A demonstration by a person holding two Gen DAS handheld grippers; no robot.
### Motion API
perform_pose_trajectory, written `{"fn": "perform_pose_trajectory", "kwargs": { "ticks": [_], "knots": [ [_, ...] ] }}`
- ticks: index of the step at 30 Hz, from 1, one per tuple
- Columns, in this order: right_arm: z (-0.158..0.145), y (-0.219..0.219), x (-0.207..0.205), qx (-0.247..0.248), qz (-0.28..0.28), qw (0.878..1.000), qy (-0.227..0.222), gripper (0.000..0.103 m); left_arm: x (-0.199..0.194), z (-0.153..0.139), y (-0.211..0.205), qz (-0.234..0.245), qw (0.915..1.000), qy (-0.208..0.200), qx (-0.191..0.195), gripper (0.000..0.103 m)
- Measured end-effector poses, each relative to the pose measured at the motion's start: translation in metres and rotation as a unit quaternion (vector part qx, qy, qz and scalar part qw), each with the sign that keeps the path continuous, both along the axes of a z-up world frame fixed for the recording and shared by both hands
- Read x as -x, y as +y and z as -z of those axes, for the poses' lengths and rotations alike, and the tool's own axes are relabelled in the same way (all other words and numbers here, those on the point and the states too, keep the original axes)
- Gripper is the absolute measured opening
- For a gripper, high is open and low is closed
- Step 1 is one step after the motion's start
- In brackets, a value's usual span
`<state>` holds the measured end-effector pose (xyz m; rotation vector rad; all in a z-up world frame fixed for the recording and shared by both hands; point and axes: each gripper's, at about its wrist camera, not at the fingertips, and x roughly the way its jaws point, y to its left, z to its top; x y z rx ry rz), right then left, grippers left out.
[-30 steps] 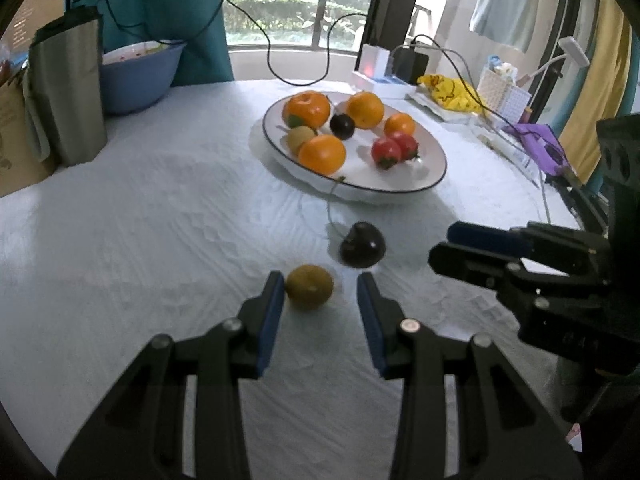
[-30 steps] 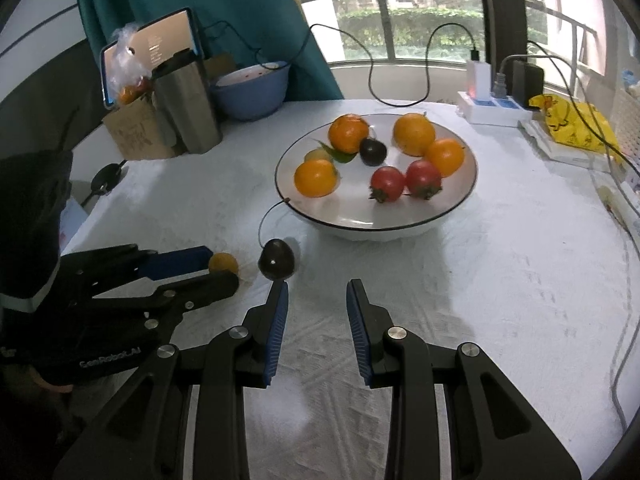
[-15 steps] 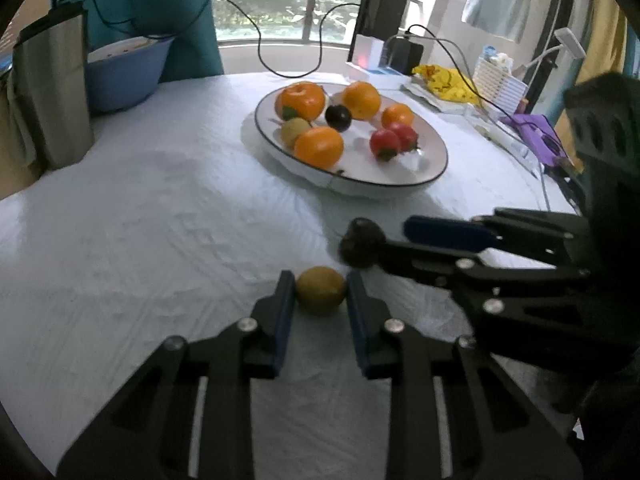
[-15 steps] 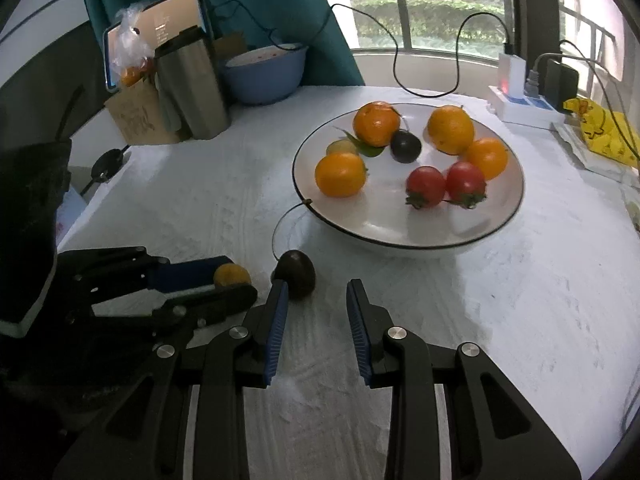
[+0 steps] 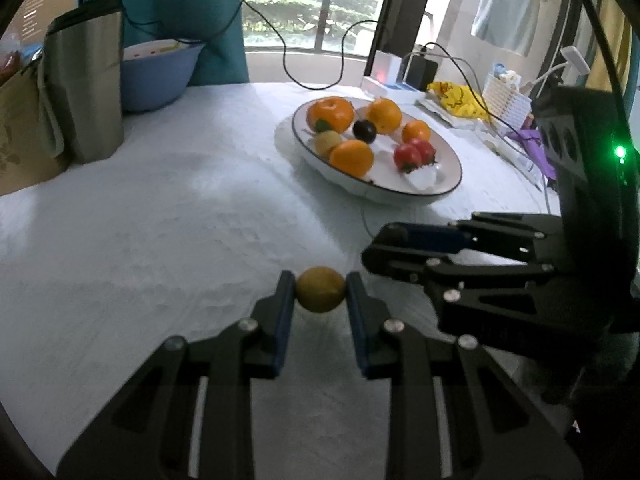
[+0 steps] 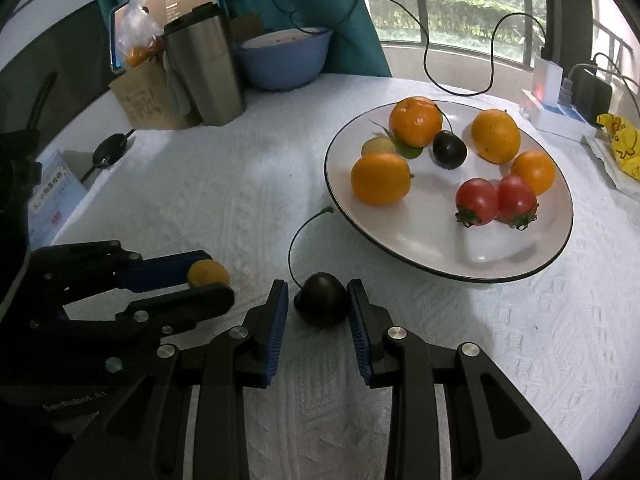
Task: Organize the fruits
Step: 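Lower both fruits into the bowl and open both grippers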
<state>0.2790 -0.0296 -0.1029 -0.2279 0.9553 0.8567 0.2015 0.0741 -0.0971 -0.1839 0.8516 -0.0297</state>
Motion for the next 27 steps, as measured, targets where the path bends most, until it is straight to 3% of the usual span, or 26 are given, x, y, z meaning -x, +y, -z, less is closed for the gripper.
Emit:
{"fn": "perform_pose_trajectory", "kwargs": {
  "ticks": [2, 11, 27],
  "knots": [
    [0.0, -0.001, 0.0, -0.001, 0.0, 1.0, -0.002, 0.028, 0.002, -0.002, 0.0, -0.002, 1.0, -0.003, -0.001, 0.027],
    [-0.017, -0.011, 0.011, -0.019, -0.001, 1.0, -0.017, 0.028, 0.013, -0.017, -0.007, -0.003, 0.9998, -0.019, -0.004, 0.027],
    [-0.048, -0.079, 0.005, -0.05, 0.055, 0.996, -0.045, 0.028, -0.001, -0.039, -0.049, 0.038, 0.9982, -0.042, -0.02, 0.027]
  ]
}}
